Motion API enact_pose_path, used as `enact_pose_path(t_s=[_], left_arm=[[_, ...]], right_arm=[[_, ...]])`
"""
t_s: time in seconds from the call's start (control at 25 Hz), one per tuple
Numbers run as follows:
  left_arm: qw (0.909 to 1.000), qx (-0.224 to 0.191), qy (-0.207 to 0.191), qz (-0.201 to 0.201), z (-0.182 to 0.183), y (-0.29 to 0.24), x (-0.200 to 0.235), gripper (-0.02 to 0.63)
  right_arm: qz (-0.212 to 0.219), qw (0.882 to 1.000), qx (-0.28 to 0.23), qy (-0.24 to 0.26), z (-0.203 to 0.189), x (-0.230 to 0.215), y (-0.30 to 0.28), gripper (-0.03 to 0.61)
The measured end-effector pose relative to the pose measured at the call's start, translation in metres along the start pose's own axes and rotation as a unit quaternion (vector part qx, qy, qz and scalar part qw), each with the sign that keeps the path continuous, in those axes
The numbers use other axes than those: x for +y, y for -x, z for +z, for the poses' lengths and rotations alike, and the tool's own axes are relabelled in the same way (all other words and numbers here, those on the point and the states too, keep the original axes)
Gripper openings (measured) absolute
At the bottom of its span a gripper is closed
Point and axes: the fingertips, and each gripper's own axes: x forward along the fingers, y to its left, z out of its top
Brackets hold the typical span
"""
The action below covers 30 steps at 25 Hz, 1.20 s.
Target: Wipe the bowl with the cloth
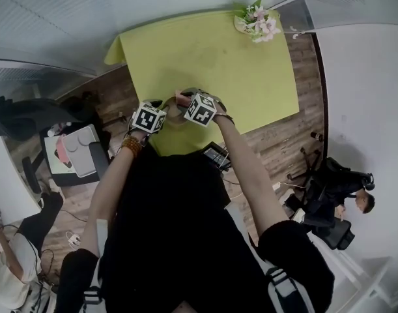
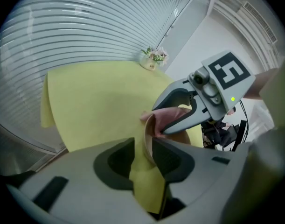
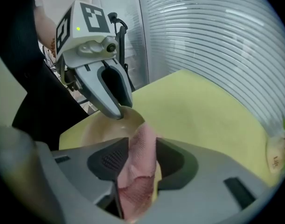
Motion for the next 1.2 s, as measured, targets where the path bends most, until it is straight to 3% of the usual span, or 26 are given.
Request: enact_pose_path(t_s=[0.24,0.44,0.52,0.6,0.68,0.8,0.96,1.08,1.2], left_arm=[[0.9996,0.020,-0.020,0.004,0.005,-0.006,0.003,0.123],[0.9985,0.045,-0.030,0.003,0.000,-0.015,0.002,0.122],[0.9984,0.050,-0.027,0.000,0.000,-0.019,0.003,0.122],[0.9981,0.056,-0.026,-0.005,0.001,-0.022,0.004,0.118],[0.9984,0.055,-0.017,-0.004,0.002,-0.021,0.002,0.049],[0.9997,0.009,-0.014,0.017,0.017,-0.003,0.001,0.028],[0.9942,-0.091,-0.056,0.007,0.071,0.051,-0.015,0.028],[0.9797,-0.160,-0.119,0.016,0.108,0.103,-0.035,0.029],[0.9568,-0.217,-0.190,0.035,0.138,0.155,-0.055,0.038]], right_arm=[[-0.009,0.999,-0.033,0.004,0.017,0.002,0.027,0.221],[0.015,0.999,-0.008,-0.048,0.000,0.003,0.008,0.209],[0.016,0.996,-0.013,-0.082,-0.004,0.000,-0.004,0.171],[0.013,0.991,-0.030,-0.128,-0.002,-0.007,-0.012,0.093],[0.005,0.983,-0.041,-0.177,-0.002,-0.011,-0.016,0.053],[-0.020,0.980,-0.056,-0.191,0.009,-0.010,0.003,0.041],[-0.086,0.970,-0.139,-0.179,0.052,-0.027,0.070,0.043],[-0.137,0.959,-0.197,-0.150,0.085,-0.029,0.125,0.042],[-0.204,0.948,-0.225,-0.091,0.119,-0.026,0.179,0.037]])
